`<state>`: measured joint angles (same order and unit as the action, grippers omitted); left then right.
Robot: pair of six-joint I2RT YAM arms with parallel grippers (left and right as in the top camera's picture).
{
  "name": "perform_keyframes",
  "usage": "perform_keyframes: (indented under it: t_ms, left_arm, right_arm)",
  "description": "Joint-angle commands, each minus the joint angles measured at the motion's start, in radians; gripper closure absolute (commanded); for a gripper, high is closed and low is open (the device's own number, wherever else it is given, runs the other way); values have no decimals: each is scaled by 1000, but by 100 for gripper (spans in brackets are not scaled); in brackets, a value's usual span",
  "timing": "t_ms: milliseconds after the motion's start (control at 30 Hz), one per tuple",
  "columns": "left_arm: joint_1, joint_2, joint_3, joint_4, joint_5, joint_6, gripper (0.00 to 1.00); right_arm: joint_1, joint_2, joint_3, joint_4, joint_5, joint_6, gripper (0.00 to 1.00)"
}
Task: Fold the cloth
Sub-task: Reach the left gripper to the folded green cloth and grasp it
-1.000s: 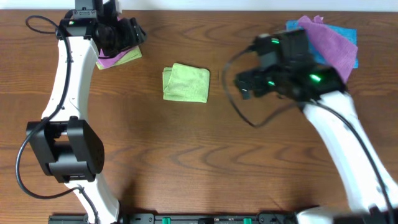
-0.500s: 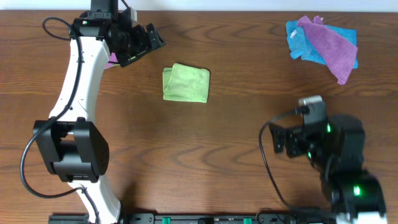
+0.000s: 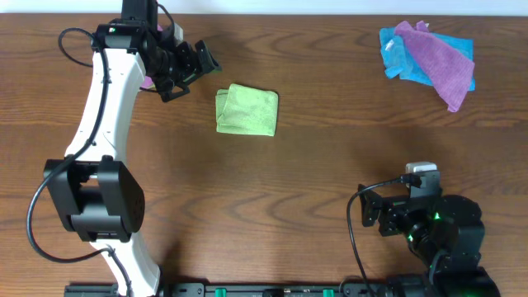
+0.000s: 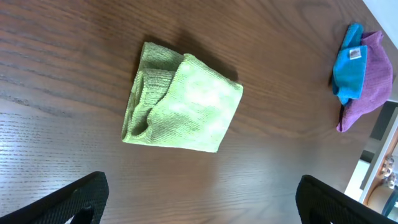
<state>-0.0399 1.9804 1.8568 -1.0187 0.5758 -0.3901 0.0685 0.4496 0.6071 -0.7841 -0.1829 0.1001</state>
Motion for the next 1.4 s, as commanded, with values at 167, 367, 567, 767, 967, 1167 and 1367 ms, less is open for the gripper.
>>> perform_keyframes:
  t_ms: [167, 367, 567, 767, 967, 1167, 1367]
  left_arm:
    - [-2, -15, -217, 151, 6, -86, 2]
    - [-18, -15, -423, 396, 77, -175, 2]
    - [-47, -15, -575, 600, 83, -275, 2]
    - [-72, -15, -678, 747, 79, -360, 2]
    - [-105, -8, -716, 849, 51, -419, 2]
    - [-177, 3, -717, 898, -39, -445, 19]
    - [-209, 6, -717, 939, -97, -427, 67]
  right_arm:
    - [-9, -5, -6, 2, 0, 19, 1]
    - [-9, -5, -6, 2, -1, 19, 1]
    - [-9, -5, -6, 2, -1, 19, 1]
    - [-9, -5, -6, 2, -1, 19, 1]
    - [-9, -5, -6, 2, -1, 19, 1]
    - [-9, -5, -6, 2, -1, 19, 1]
    - [-9, -5, -6, 2, -1, 19, 1]
